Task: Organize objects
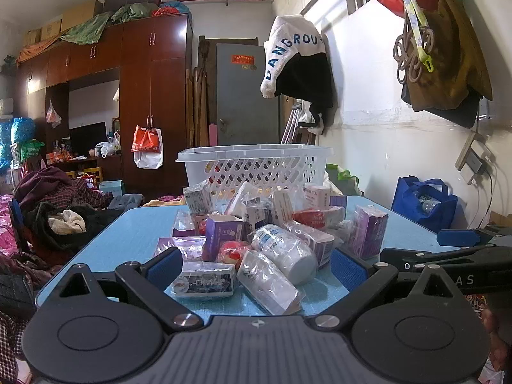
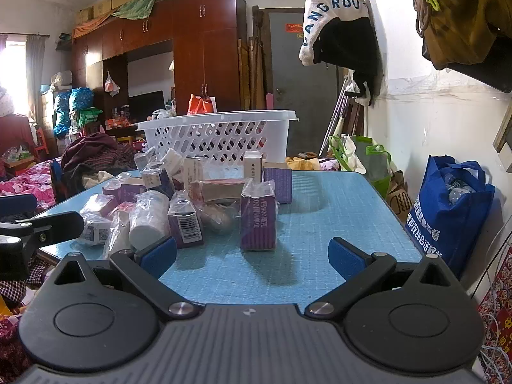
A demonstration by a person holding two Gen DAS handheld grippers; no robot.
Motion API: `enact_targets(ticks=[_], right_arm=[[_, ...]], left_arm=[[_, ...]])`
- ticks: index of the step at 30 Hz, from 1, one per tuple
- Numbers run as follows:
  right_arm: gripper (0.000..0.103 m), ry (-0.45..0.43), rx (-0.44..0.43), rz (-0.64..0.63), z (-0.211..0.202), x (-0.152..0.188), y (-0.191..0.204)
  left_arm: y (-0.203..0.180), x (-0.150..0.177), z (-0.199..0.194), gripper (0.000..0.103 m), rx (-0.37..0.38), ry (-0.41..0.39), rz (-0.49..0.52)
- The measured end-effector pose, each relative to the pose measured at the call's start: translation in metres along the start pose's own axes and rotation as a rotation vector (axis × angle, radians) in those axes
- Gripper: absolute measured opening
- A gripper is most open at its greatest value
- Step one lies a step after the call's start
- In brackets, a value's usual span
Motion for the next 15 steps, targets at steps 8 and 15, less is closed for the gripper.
enact_targets(ticks=[8,15], right_arm=[[0.103,-0.001,-0.001,0.0,-0.0003,-0.0003,0.0001],[0.103,-0.001,-0.002,0.002,-0.0001,0.0001,-0.0005]], left_arm=[[0.0004,0.0002,0.0002,0.1,-0.001,-0.001,0.001],[0.0008,0.0004,0.0002,0.1,0.0,0.0,0.0]])
Point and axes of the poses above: each gripper's, at about its wrist camera, not at the fingertips, and z roughly the way its jaws point, y to its left, x to its underside, the point moved 6 cm from there along z, roughly the way its jaws point, and after that the axes turned 2 degrees about -z, right-handed, at the moved point
